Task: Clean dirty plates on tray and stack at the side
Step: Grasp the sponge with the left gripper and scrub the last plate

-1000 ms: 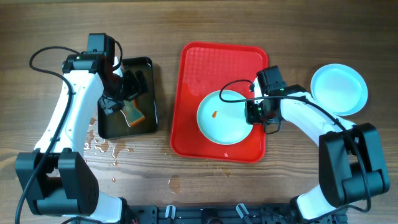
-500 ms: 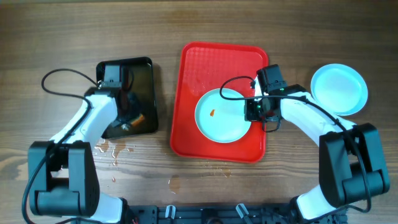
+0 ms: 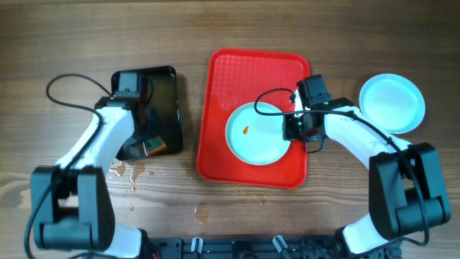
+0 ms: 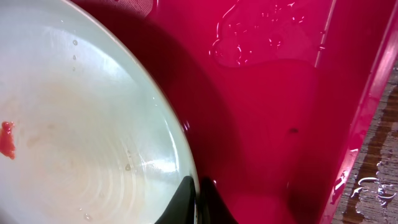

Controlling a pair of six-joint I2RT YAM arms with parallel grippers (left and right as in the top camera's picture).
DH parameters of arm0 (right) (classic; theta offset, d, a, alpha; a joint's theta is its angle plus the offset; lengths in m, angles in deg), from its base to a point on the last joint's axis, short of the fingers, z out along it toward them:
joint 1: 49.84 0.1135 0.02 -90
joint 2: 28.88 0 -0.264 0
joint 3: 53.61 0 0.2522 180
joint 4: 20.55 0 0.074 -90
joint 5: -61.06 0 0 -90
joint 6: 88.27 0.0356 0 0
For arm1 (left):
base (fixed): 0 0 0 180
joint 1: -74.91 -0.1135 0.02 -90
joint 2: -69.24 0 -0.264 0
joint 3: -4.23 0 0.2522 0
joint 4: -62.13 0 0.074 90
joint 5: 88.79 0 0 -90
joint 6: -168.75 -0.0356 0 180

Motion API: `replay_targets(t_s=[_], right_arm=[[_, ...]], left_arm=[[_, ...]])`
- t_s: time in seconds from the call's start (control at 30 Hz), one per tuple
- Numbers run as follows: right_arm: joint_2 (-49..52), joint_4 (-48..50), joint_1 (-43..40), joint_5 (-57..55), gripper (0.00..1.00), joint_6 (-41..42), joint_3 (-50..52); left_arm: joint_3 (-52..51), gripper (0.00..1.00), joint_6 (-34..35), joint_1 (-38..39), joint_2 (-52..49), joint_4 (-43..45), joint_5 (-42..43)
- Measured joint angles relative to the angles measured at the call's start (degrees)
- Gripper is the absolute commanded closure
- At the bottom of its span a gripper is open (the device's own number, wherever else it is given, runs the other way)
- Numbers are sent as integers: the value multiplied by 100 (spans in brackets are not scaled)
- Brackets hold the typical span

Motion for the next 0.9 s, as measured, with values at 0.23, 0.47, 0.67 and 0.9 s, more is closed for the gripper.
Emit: replay_targets(t_s=[0.23, 0.47, 0.67, 0.9], right_arm=[[0, 120, 0, -2, 96, -4, 2], [0, 328, 0, -157, 73, -118, 4], [0, 542, 0, -181, 96, -125, 85], [-15, 586, -7, -144, 96, -111, 122]], left_arm=[[-114, 96, -17, 11, -356, -138, 286], [1478, 96, -103, 671, -11, -638, 1172], [1504, 96, -70, 2076, -68, 201, 1683], [1502, 96, 485, 3239, -1384, 1502, 1781]])
